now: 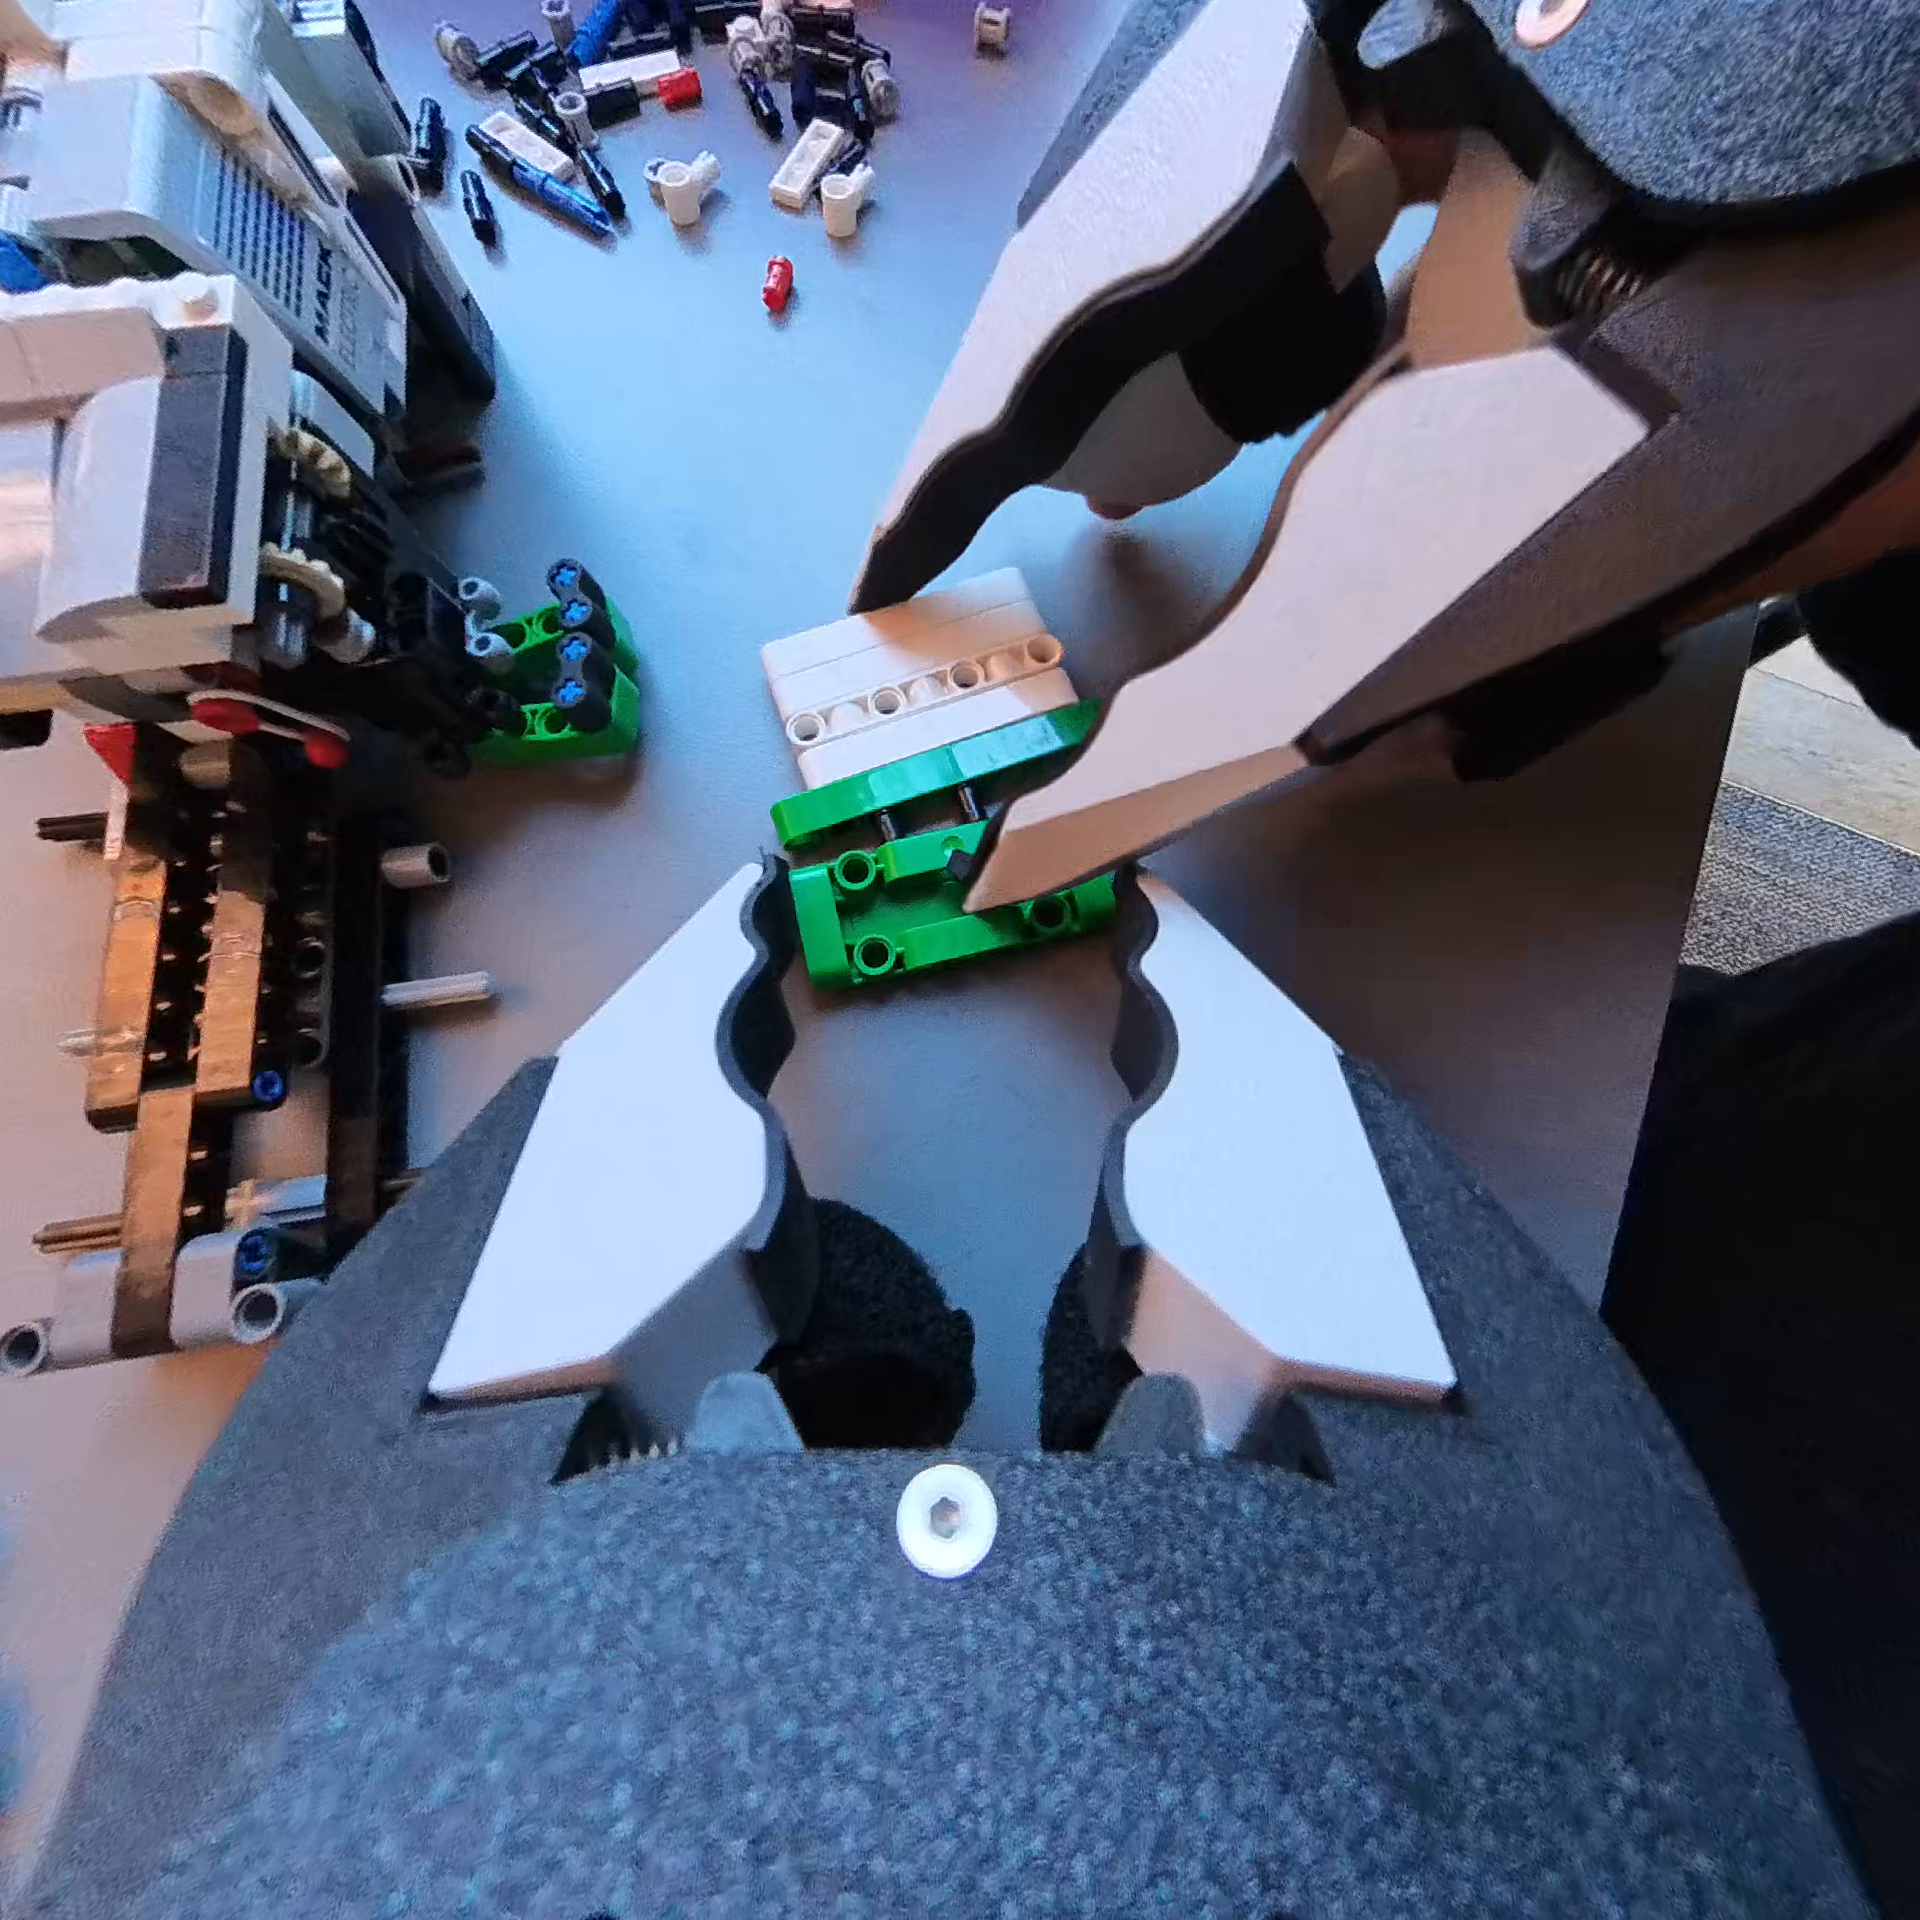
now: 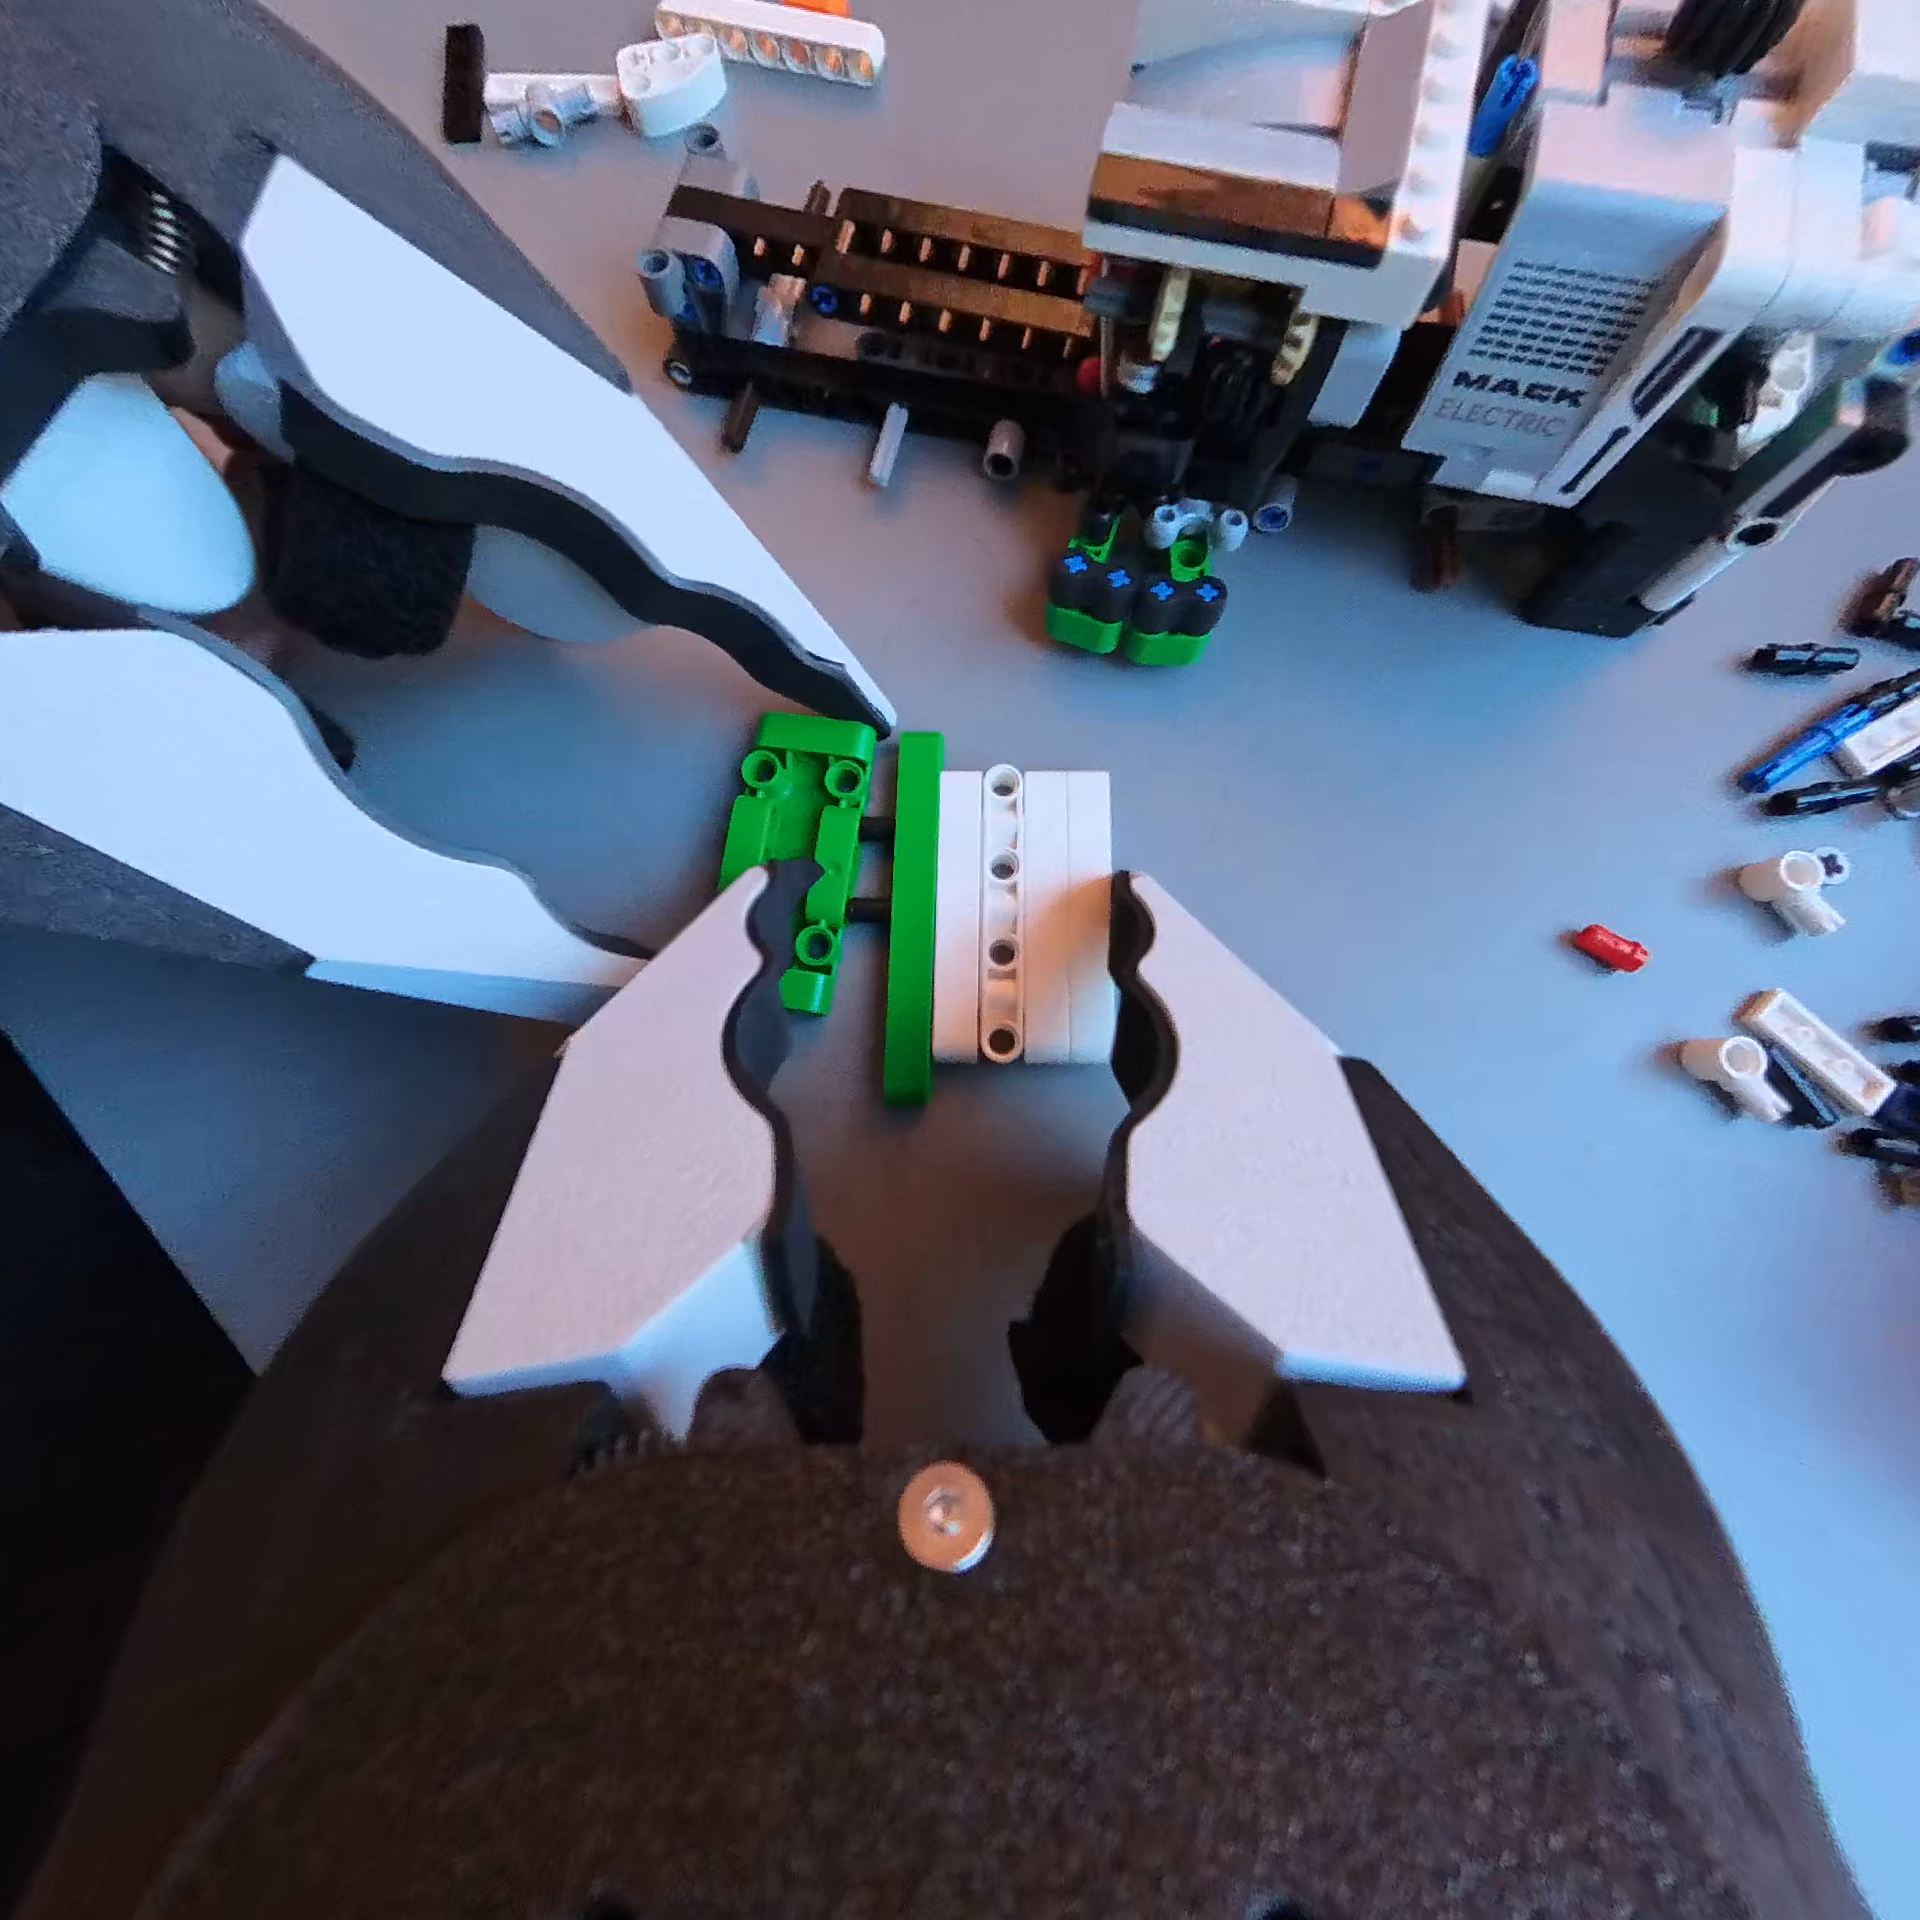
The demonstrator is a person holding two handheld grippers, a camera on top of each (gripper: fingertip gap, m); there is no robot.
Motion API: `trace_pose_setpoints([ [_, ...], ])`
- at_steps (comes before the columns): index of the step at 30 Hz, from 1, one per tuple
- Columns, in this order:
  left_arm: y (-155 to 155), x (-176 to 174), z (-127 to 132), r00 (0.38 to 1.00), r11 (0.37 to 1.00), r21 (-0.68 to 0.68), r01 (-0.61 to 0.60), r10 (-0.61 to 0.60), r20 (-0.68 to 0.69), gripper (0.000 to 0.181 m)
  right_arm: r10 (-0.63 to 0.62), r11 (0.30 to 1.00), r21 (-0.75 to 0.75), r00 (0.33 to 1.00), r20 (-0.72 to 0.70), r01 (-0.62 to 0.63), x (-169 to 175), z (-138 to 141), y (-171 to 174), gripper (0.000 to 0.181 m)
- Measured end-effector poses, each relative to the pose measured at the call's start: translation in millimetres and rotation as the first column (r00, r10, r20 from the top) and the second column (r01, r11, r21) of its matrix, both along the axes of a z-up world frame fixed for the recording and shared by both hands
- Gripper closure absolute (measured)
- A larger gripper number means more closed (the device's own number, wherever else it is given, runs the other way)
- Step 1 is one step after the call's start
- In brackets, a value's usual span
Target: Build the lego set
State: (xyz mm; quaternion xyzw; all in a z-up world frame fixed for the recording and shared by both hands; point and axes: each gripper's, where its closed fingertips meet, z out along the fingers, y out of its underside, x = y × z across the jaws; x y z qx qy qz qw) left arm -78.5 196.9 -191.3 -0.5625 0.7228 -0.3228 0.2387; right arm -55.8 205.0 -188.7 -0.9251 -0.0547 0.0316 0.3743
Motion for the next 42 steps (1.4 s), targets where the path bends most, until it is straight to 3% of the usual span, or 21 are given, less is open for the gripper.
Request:
trace_pose_setpoints([
  [7,0.9,0.6,0.1,1.0,1.0,0.005,-0.013,0.013,0.001,0.121,-0.028,1.0,-0.013,0.999,0.02,0.028,1.8,-0.5,-0.6,0.124],
  [12,-0.4,0.3,0.1,0.999,0.999,0.003,0.038,-0.038,0.001,0.121,-0.06,0.998,-0.003,0.994,-0.094,0.06,4.8,2.5,-1.4,0.134],
  [15,0.8,1.2,0.0,0.999,0.999,0.004,0.033,-0.033,0.001,0.121,-0.043,0.999,0.005,0.995,-0.088,0.044,5.1,2.5,-1.5,0.135],
  [19,0.6,1.8,0.0,1.0,1.0,0.001,0.004,-0.004,0.002,0.121,-0.041,0.999,0.026,0.992,-0.119,0.044,5.0,2.9,-1.2,0.133],
  [21,0.8,1.7,0.1,1.0,1.0,0.002,-0.016,0.016,0.002,0.121,-0.027,0.999,0.022,0.989,-0.146,0.031,-1.6,4.2,-1.6,0.12],
  [25,-0.6,1.8,0.2,1.0,1.0,0.01,-0.023,0.023,0.005,0.121,-0.045,0.999,-0.007,0.996,-0.076,0.045,2.9,1.8,-0.7,0.127],
  [29,-0.2,3.2,0.2,0.999,0.999,0.006,-0.038,0.038,0.003,0.121,-0.033,0.999,-0.01,0.999,0.027,0.033,3.2,-1.1,1.9,0.123],
  [35,1.7,4.3,0.1,0.996,0.996,0.008,-0.084,0.084,0.003,0.121,-0.116,0.993,-0.006,0.993,0.019,0.116,5.3,-1.3,2.2,0.128],
  [42,1.5,5.2,-0.1,0.999,0.999,0.01,-0.035,0.035,0.003,0.121,-0.128,0.992,0.022,0.992,0.012,0.128,4.4,-1.1,2.3,0.132],
])
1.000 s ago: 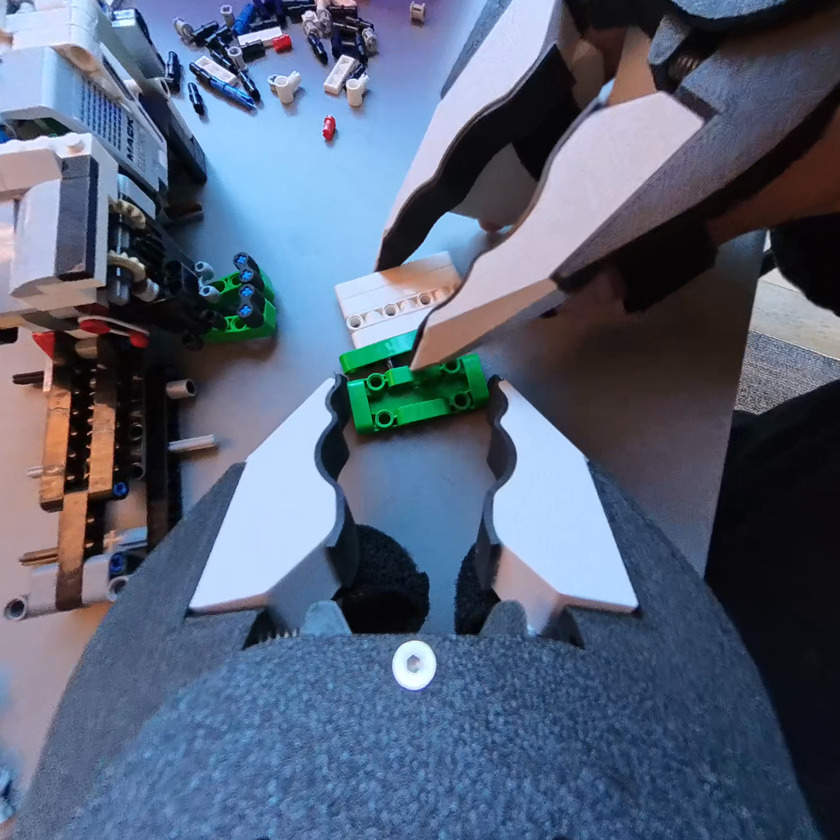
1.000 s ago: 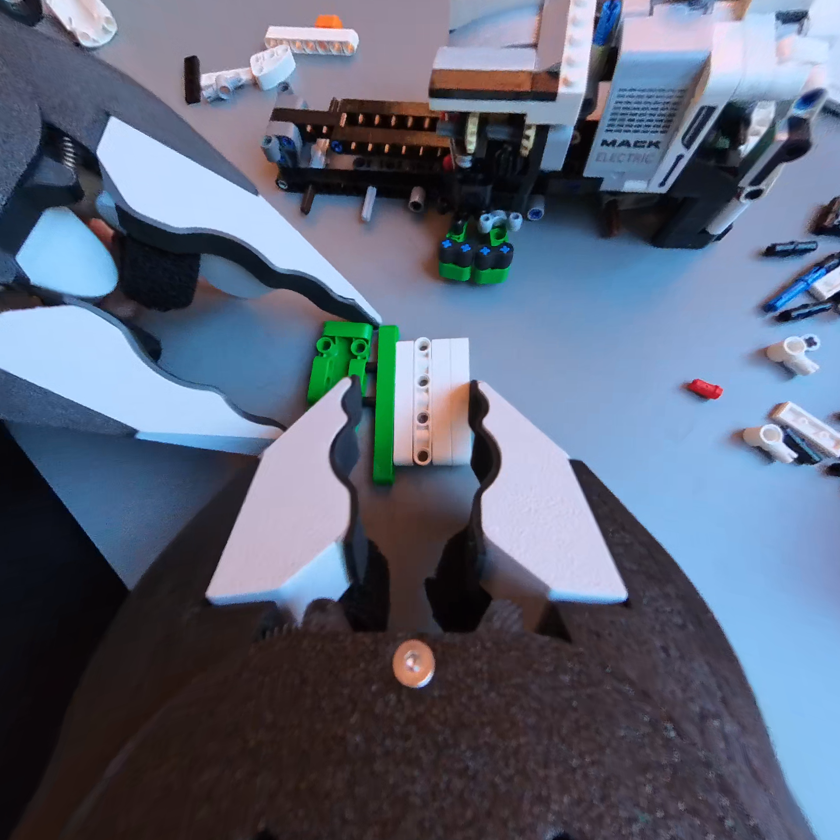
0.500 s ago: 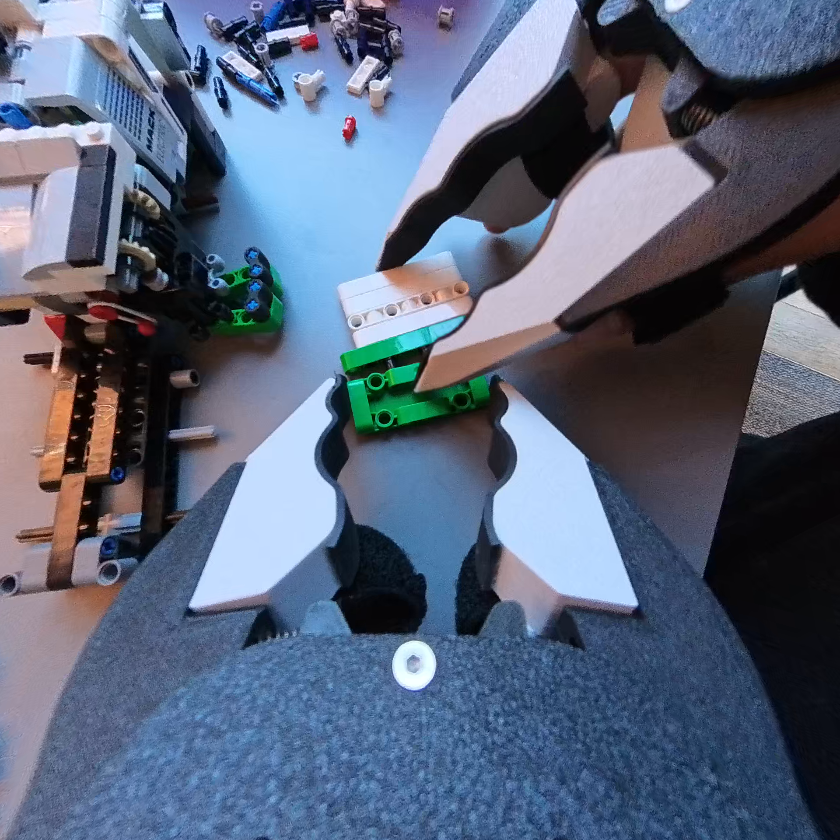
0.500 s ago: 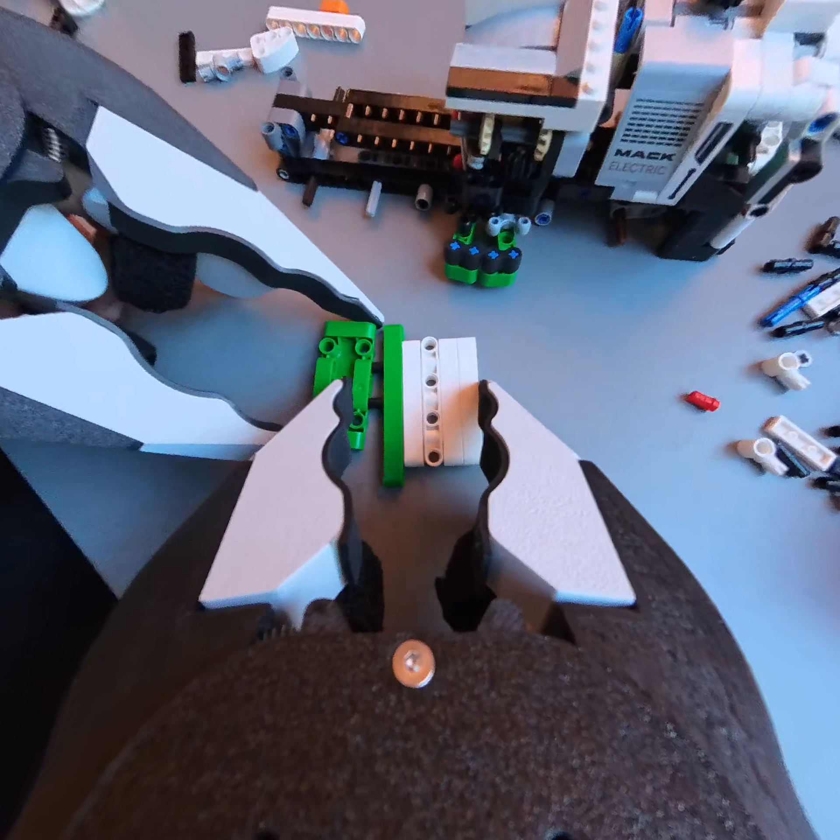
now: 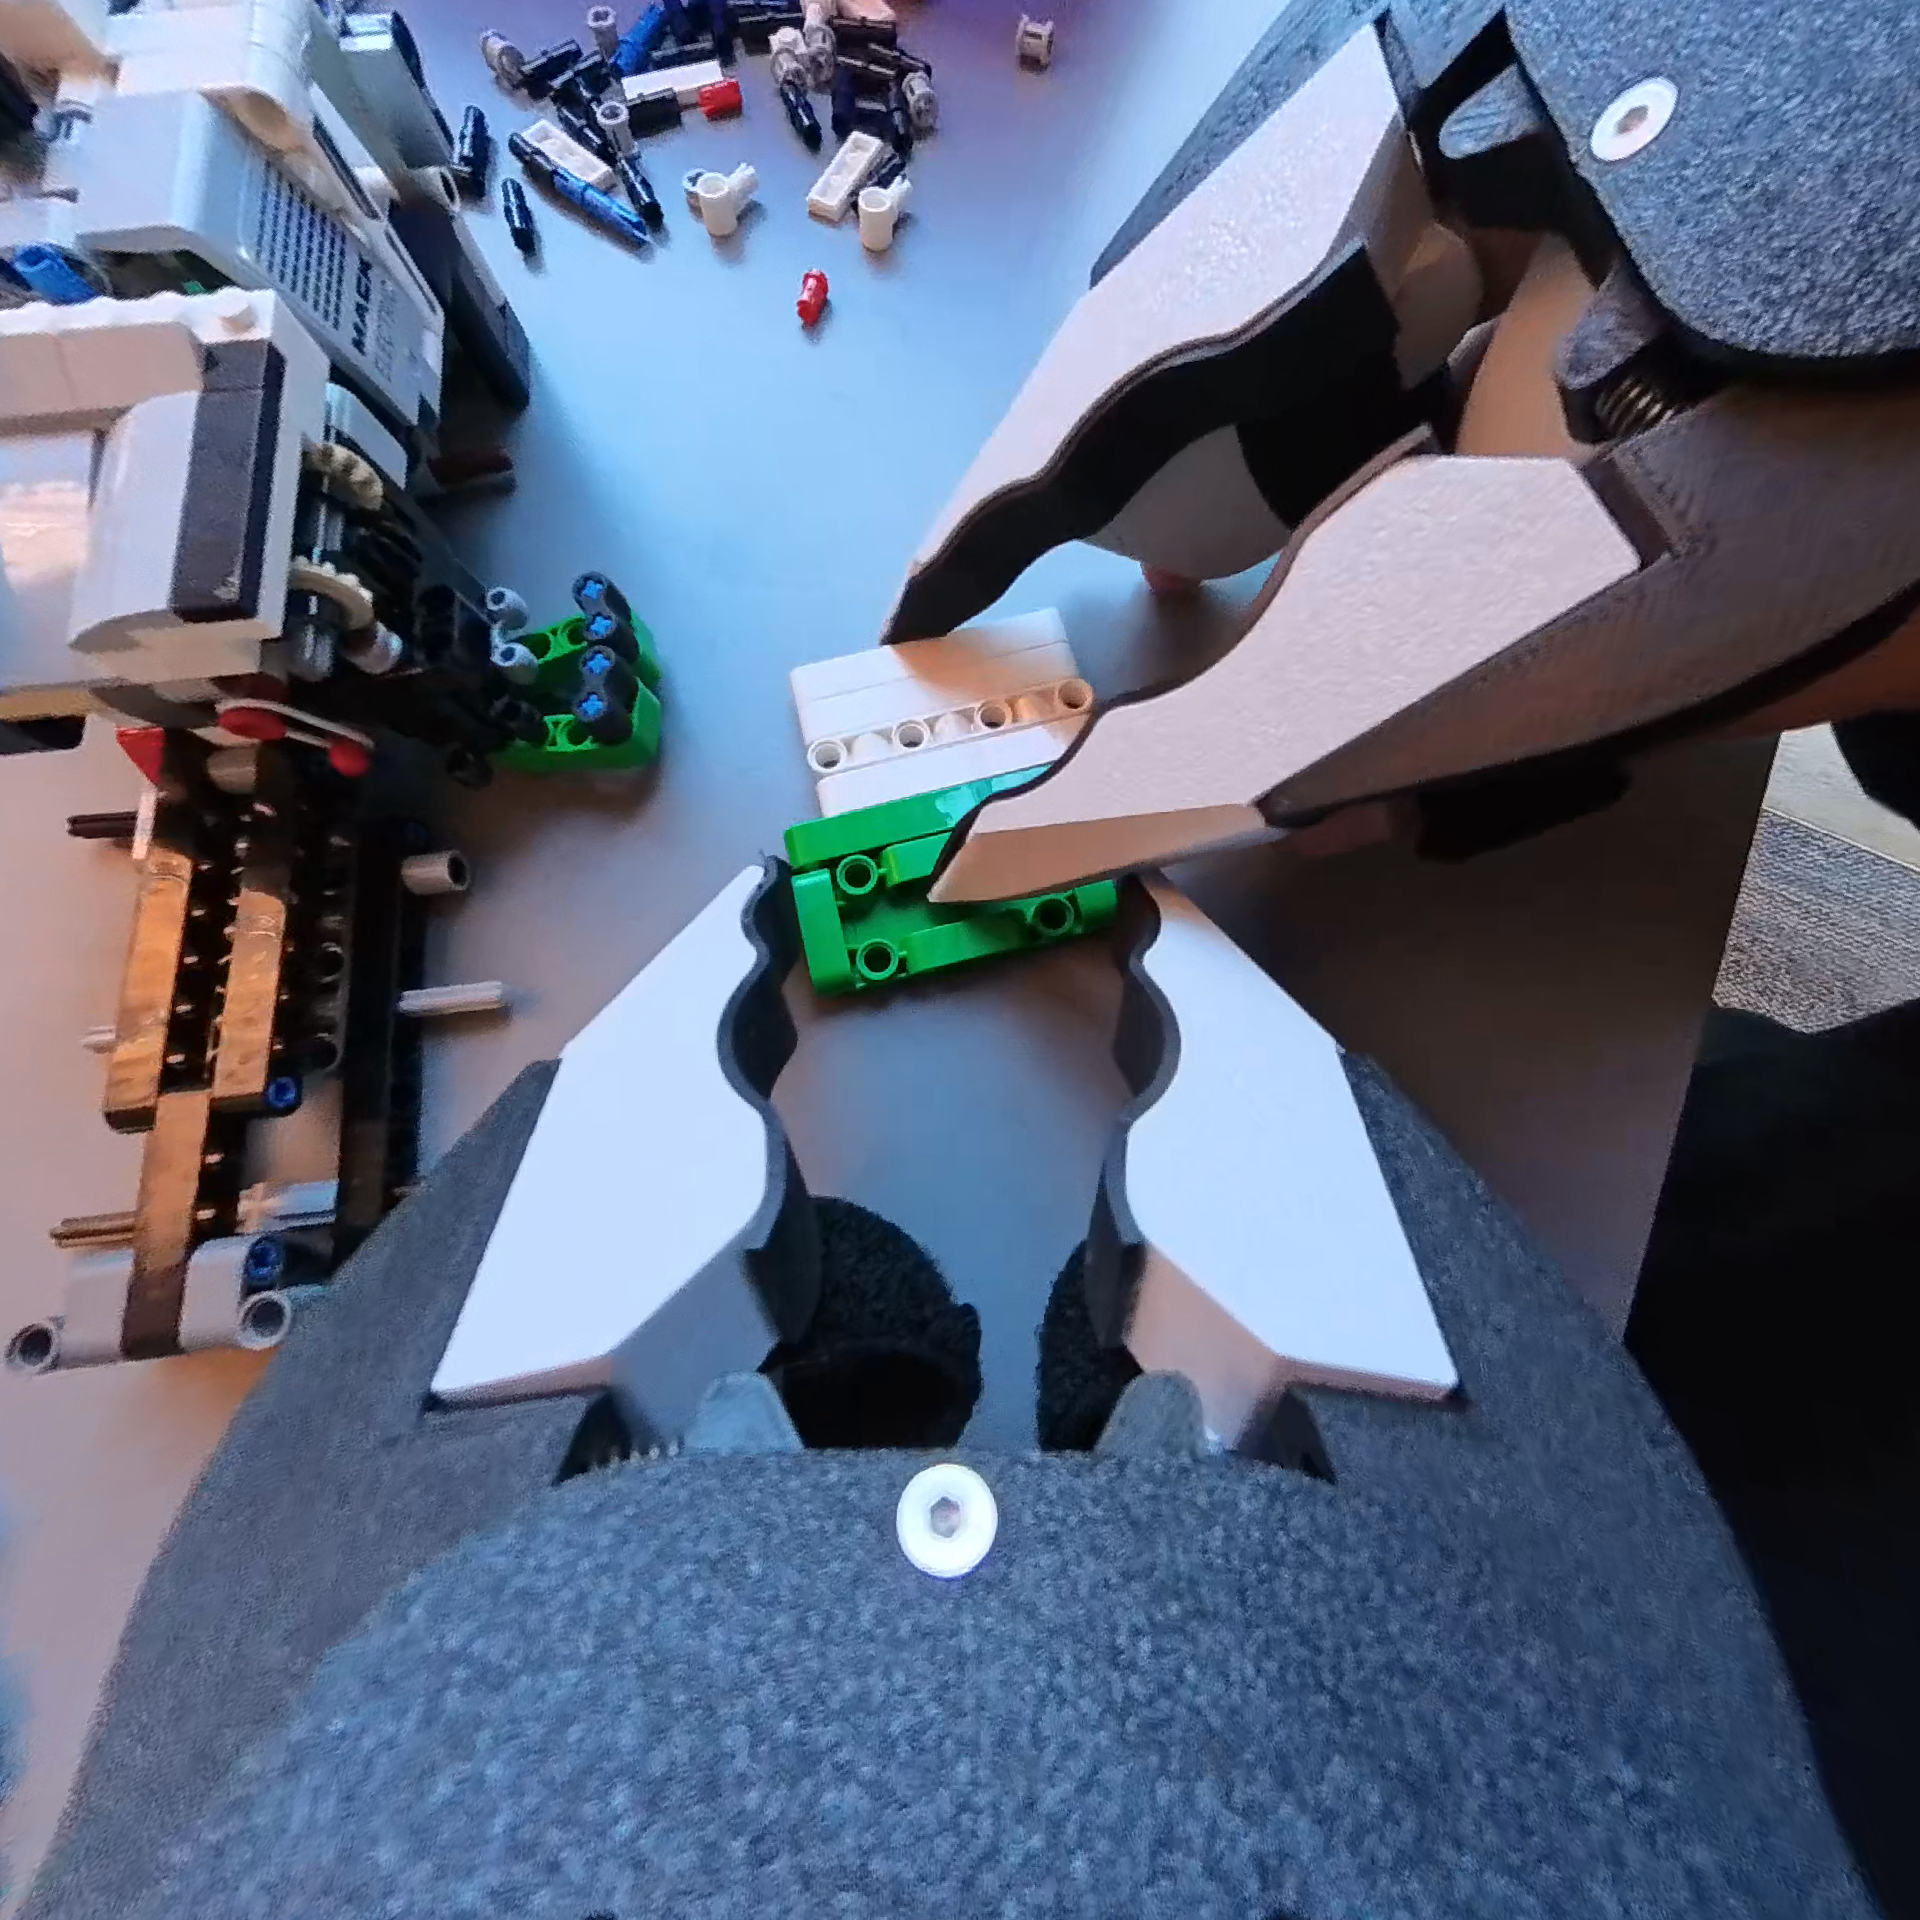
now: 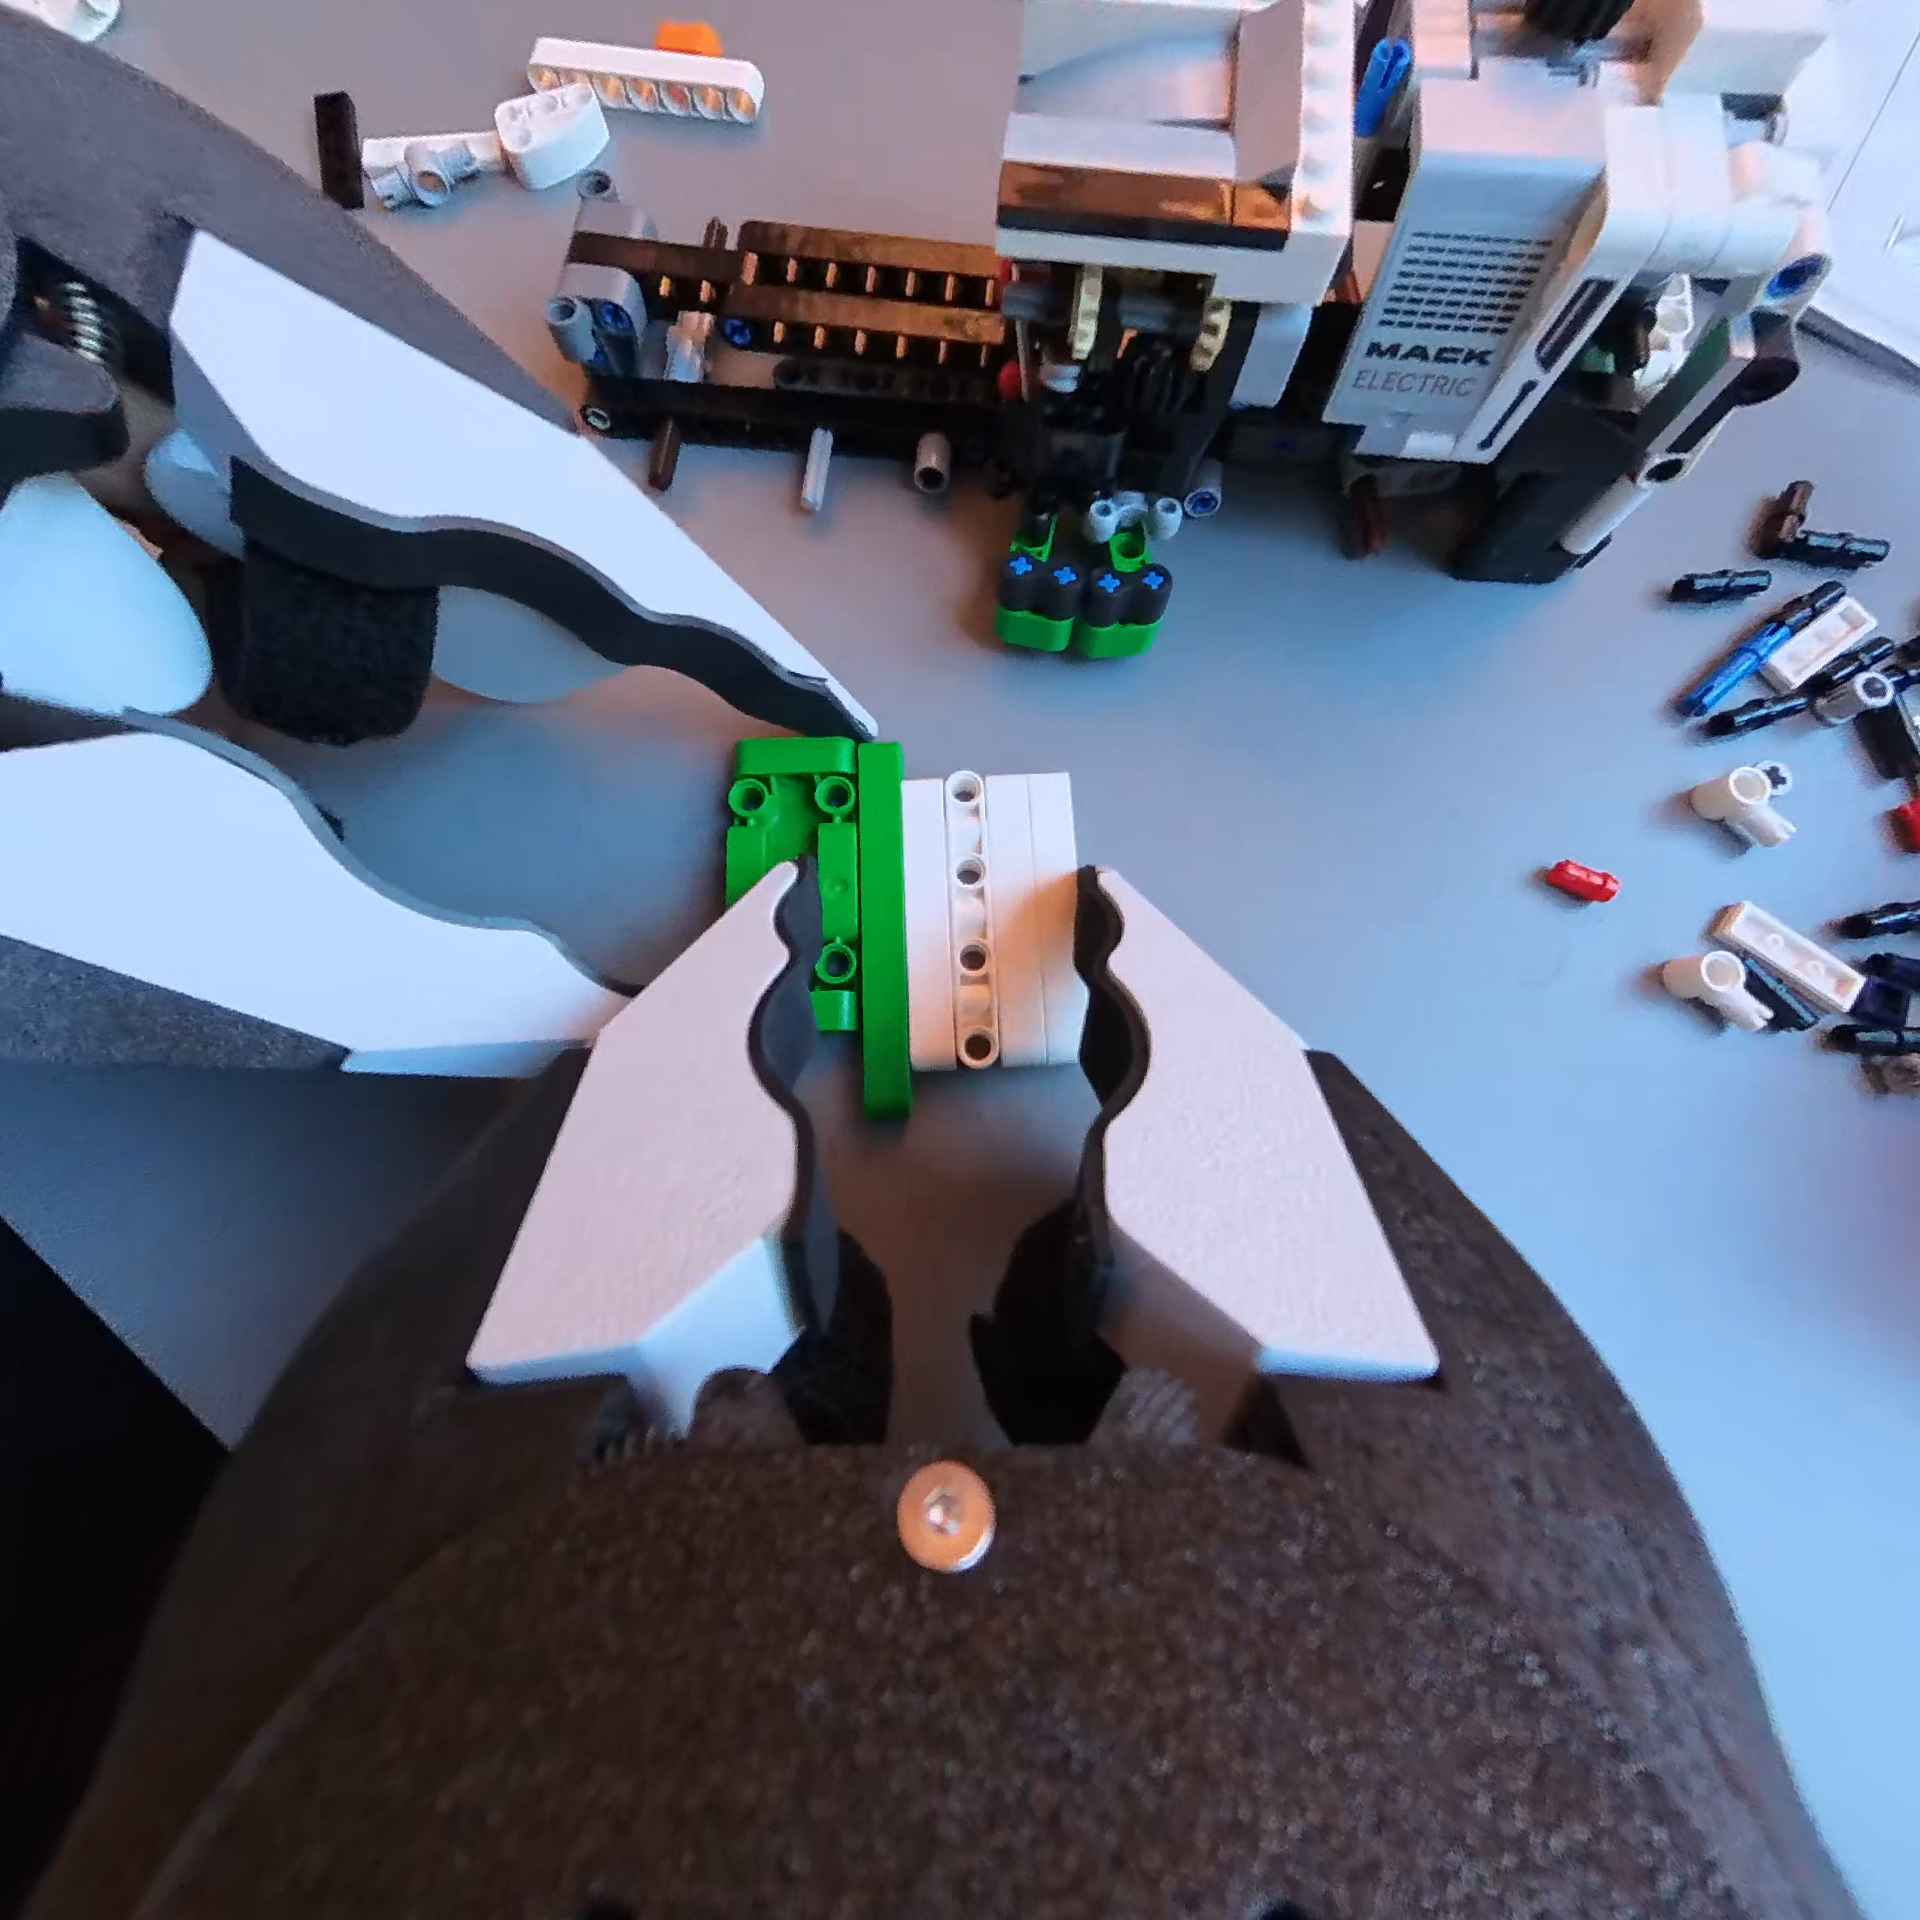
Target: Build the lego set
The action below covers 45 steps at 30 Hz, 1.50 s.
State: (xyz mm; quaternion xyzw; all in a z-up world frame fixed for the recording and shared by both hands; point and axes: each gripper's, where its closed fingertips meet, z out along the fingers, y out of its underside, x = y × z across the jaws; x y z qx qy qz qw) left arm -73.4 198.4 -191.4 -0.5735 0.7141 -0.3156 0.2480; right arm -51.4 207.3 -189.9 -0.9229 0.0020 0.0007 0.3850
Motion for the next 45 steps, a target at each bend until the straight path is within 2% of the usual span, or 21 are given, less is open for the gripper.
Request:
trace_pose_setpoints([
  [6,-0.4,-0.2,2.8,1.0,1.0,-0.007,0.004,-0.004,0.016,0.12,-0.009,0.999,0.045,1.0,-0.025,0.01,0.5,1.5,1.0,0.133],
  [10,4.4,-4.2,13.5,0.996,1.0,-0.001,-0.019,0.019,0.086,0.108,-0.032,0.995,0.091,0.982,-0.184,0.049,6.8,11.3,-2.3,0.133],
  [12,1.9,-5.0,19.0,0.993,1.0,0.011,-0.005,0.004,0.122,0.107,-0.019,0.991,0.121,0.947,-0.321,0.061,3.0,19.4,-3.2,0.133],
  [14,-4.4,-3.8,29.2,0.983,0.999,0.035,0.013,-0.019,0.185,0.107,0.011,0.986,0.152,0.881,-0.474,0.07,-7.5,28.3,-2.8,0.133],
  [18,-7.8,-3.0,45.3,0.961,0.99,0.139,-0.014,-0.026,0.277,0.112,0.073,0.977,0.2,0.771,-0.633,0.072,-21.7,42.4,-3.1,0.133],
  [23,-6.2,-6.0,49.7,0.954,0.977,0.212,-0.008,-0.056,0.296,0.116,0.12,0.968,0.247,0.789,-0.602,0.041,-24.7,48.4,-4.4,0.132],
  [30,-5.3,-12.5,62.0,0.923,0.941,0.339,0.026,-0.152,0.353,0.116,0.251,0.941,0.337,0.74,-0.624,-0.035,-34.7,58.8,-4.7,0.132],
  [35,-3.8,-13.3,55.1,0.925,0.939,0.344,0.027,-0.153,0.346,0.117,0.221,0.954,0.298,0.749,-0.624,-0.033,-35.3,51.0,-4.9,0.134],
  [37,-3.8,-13.2,55.1,0.927,0.948,0.317,0.029,-0.144,0.346,0.117,0.215,0.957,0.288,0.732,-0.647,-0.027,-35.7,50.4,-5.0,0.134],
  [42,3.5,-10.8,59.3,0.923,0.955,0.298,0.006,-0.119,0.366,0.117,0.217,0.947,0.321,0.749,-0.625,-0.007,-32.4,55.3,1.5,0.133],
  [45,11.2,-14.2,71.5,0.906,0.967,0.253,-0.03,-0.081,0.416,0.117,0.289,0.897,0.442,0.753,-0.591,0.003,-26.8,77.3,1.3,0.114],
])
